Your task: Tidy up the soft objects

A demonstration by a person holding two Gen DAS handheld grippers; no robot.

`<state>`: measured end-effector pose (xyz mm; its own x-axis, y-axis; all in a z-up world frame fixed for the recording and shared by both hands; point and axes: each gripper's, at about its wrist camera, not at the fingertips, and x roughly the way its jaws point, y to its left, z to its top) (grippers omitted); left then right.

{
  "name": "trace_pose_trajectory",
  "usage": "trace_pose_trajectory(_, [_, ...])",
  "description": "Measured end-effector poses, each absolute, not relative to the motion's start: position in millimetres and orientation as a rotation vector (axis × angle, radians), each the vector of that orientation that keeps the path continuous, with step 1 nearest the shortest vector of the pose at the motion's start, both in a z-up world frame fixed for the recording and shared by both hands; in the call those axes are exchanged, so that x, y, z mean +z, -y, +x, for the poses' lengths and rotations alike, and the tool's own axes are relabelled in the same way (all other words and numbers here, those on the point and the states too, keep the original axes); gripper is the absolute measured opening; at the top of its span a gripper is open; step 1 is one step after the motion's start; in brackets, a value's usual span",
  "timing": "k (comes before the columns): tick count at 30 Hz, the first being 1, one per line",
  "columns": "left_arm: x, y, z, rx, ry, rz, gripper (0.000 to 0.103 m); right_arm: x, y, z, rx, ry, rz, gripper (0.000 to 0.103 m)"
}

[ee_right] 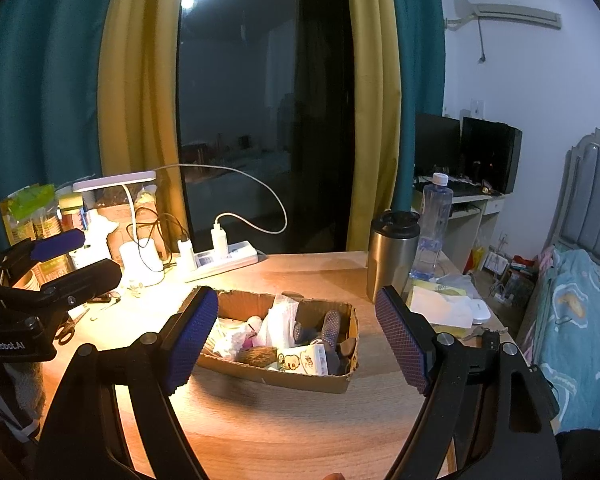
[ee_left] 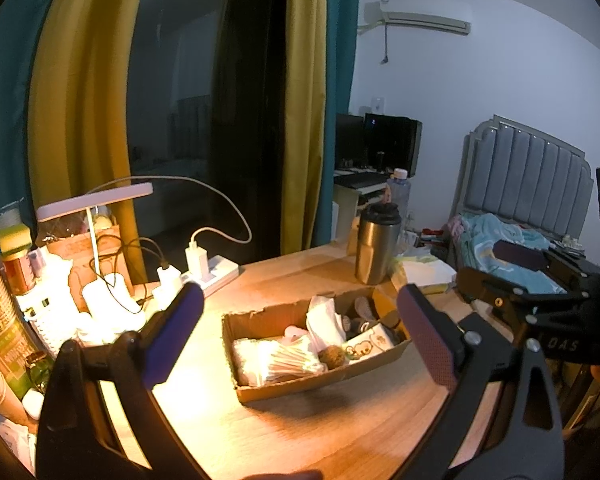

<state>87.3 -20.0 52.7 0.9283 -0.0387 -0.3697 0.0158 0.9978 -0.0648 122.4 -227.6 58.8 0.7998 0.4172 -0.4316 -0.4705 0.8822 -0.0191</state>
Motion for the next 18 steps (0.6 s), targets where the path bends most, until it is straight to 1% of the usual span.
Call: trace_pose_trajectory(18, [43.1, 24.5, 109.4, -0.027, -0.413, -0.049, 0.098, 54.9, 231.7, 128.9, 0.493, -0.451, -0.133, 0.084])
